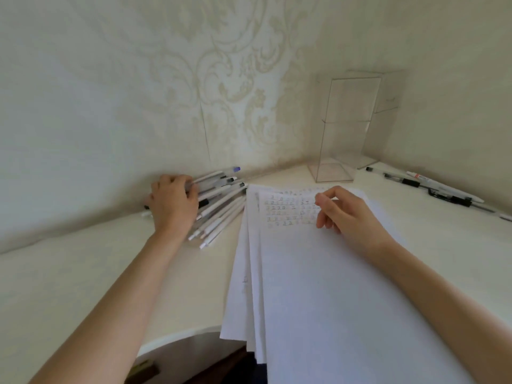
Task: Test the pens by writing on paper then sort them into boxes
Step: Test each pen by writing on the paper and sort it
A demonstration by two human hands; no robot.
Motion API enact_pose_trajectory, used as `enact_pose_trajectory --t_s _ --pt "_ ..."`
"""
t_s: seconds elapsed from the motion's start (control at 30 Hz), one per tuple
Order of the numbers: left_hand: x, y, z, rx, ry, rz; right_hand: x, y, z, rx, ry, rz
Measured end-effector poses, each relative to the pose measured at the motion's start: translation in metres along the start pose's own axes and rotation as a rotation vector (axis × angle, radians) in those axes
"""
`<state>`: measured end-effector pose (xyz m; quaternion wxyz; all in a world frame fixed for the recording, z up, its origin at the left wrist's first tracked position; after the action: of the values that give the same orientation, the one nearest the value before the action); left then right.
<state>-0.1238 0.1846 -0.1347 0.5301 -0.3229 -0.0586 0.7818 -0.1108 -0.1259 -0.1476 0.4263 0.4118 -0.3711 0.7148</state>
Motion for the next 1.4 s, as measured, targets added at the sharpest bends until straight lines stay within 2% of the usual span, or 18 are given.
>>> enact_pose_trajectory --t_s 0.07,0.17,0.27,0.37,0.53,0.63,0.77,0.97,1.07,1.13,1.17,1.23,1.3,1.4 --pt "-0.015 0.005 0.001 -0.010 -0.011 -0.081 -0.003 0.001 0.001 0.010 0.040 -0.021" --pt "-0.068 0.024 -0.004 0.012 0.063 -0.438 0.000 0.002 0.022 -0.100 0.142 0.006" --pt "-0.130 0.054 -0.027 0.235 0.140 -0.775 -0.003 0.005 0.060 -0.260 0.255 -0.005" --pt "-0.181 0.083 -0.056 0.491 0.118 -0.949 -0.023 0.009 0.097 -0.306 0.498 -0.085" --pt "-0.211 0.109 -0.105 0.755 0.064 -0.954 -0.065 0.020 0.160 -0.437 0.851 -0.248" --pt "-0.211 0.110 -0.112 0.769 0.086 -0.964 -0.075 0.021 0.187 -0.547 0.946 -0.387" --pt "-0.209 0.109 -0.110 0.770 0.144 -0.953 -0.092 0.022 0.196 -0.545 0.973 -0.632" --pt "-0.209 0.109 -0.111 0.750 0.162 -0.962 -0.095 0.024 0.201 -0.577 1.121 -0.643" --pt "-0.210 0.108 -0.108 0.724 0.193 -0.931 -0.090 0.023 0.199 -0.580 1.086 -0.537" --pt "-0.212 0.103 -0.100 0.611 0.263 -0.914 -0.071 0.020 0.192 -0.622 0.953 -0.248" --pt "-0.212 0.100 -0.094 0.520 0.313 -0.898 -0.059 0.018 0.183 -0.578 0.883 -0.064" --pt "-0.211 0.094 -0.084 0.389 0.381 -0.855 -0.037 0.015 0.151 -0.369 0.849 0.219" --pt "-0.213 0.094 -0.081 0.357 0.367 -0.862 -0.026 0.015 0.116 -0.175 0.873 0.334" --pt "-0.215 0.095 -0.081 0.322 0.307 -0.927 -0.020 0.015 0.087 -0.117 0.881 0.436"
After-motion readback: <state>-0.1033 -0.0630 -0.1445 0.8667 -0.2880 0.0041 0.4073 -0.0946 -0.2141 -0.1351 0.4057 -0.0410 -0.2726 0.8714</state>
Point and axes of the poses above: each hand's wrist, its own y-axis away from the middle knuckle, its own z-axis out of the back of the hand, x = y × z, the point moved 6 cm from there along -y, towards the middle knuckle, and after that the axes turned 7 degrees about x, right-handed, at the moved point
